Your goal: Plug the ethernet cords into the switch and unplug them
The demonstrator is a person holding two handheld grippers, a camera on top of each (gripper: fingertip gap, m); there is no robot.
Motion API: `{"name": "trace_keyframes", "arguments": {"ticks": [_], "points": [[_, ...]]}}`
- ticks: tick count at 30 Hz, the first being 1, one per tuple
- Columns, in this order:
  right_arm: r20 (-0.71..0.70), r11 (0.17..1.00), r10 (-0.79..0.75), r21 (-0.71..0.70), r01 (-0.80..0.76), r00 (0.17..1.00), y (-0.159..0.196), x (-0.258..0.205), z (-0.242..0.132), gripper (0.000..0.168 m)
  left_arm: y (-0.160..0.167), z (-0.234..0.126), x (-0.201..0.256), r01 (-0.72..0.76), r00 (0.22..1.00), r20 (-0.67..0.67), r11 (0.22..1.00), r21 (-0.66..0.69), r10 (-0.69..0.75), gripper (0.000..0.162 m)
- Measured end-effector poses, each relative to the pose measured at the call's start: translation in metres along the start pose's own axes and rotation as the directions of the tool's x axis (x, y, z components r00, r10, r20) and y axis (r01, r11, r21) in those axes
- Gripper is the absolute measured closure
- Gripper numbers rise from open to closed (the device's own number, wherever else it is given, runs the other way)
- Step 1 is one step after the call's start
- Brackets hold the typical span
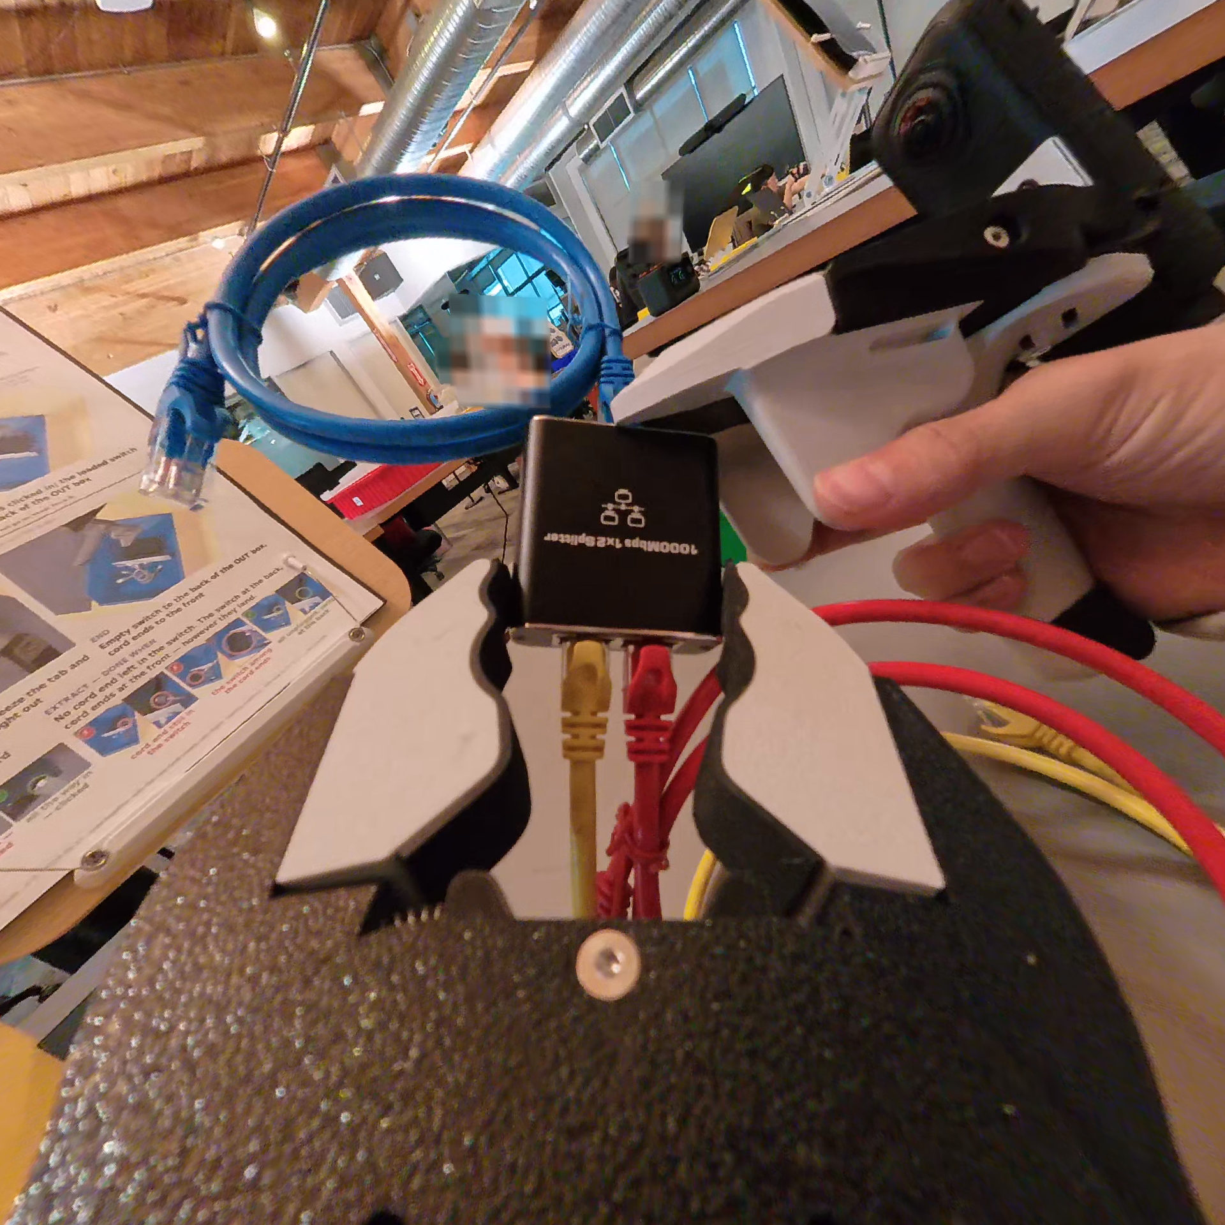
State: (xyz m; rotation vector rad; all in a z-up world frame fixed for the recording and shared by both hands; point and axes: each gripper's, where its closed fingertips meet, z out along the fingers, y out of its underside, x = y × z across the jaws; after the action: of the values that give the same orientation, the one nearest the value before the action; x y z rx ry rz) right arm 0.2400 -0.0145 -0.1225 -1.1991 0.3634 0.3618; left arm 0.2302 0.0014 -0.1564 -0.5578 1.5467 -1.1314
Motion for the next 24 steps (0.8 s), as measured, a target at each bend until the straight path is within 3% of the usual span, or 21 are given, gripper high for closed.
{"name": "trace_keyframes", "arguments": {"ticks": [18, 24], "points": [[-0.015, 0.986, -0.136, -0.096, 0.134, 0.991, 0.0003, -0.0052, -0.0004, 0.154, 0.0012, 0.0015, 0.0023, 0.044, 0.999, -0.017, 0.999, -0.009, -0.044, 0.101], [-0.033, 0.968, -0.220, -0.134, 0.214, 0.975, 0.0000, 0.0004, 0.0015, 0.154, 0.0031, 0.0032, 0.0045, 0.216, 0.973, -0.086, 0.976, 0.001, -0.216, 0.101]]}}
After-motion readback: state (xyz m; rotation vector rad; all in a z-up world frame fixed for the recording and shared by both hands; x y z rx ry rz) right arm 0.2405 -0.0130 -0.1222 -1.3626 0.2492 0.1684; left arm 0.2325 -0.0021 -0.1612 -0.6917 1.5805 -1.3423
